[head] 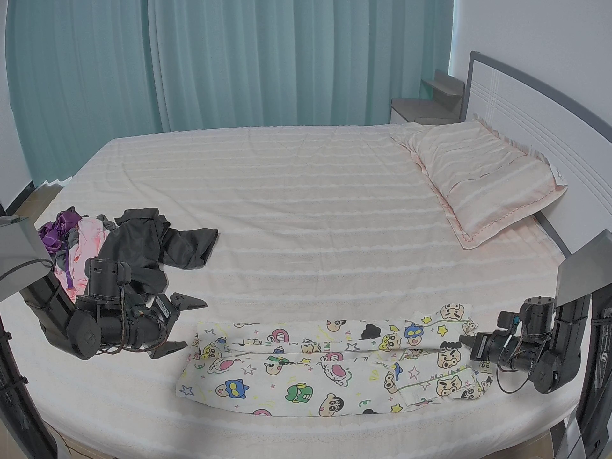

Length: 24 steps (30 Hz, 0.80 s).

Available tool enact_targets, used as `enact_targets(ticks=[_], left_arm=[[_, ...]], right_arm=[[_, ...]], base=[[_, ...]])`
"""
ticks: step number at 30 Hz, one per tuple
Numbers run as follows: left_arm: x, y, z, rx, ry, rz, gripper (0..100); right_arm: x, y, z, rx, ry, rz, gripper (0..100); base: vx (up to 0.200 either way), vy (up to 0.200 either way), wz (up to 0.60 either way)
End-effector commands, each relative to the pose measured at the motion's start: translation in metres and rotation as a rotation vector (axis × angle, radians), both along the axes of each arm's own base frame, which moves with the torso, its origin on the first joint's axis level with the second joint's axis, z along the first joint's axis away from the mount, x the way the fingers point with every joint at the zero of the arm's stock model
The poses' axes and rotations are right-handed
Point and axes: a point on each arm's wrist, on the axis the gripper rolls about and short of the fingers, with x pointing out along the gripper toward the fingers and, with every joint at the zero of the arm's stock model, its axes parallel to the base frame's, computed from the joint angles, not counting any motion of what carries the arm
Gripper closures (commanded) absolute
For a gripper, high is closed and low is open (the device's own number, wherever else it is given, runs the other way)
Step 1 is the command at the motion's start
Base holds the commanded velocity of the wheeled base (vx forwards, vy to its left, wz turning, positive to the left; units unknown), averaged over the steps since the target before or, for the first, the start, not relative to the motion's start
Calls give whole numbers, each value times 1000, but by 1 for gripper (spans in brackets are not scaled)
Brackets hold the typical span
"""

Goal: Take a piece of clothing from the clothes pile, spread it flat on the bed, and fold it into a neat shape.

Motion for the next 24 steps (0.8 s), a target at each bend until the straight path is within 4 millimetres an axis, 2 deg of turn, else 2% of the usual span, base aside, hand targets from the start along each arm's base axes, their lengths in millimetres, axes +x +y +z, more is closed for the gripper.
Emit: enact_targets(ticks=[1,11,12,18,20,24], left_arm=[[-1,-1,-2,0,8,-2,0],[0,-1,-3,1,9,-1,0],[0,-1,-3,0,9,-2,0],[0,-1,-3,1,11,-3,0],[0,-1,-3,1,9,-3,0],[0,-1,-3,1,11,-3,0]], right_arm=[[-11,-7,7,-5,14,-24,100],[-12,-12,-4,-21,47,-23,100],[-12,-12,-5,-22,46,-25,0],[-10,-15,4,-19,2,-45,0],[-8,-19,26,-16,-79,-62,0],[-10,-15,44,-10,-140,-51,0]], base=[[0,0,0],[0,0,0],[0,0,0],[0,0,0],[0,0,0],[0,0,0]])
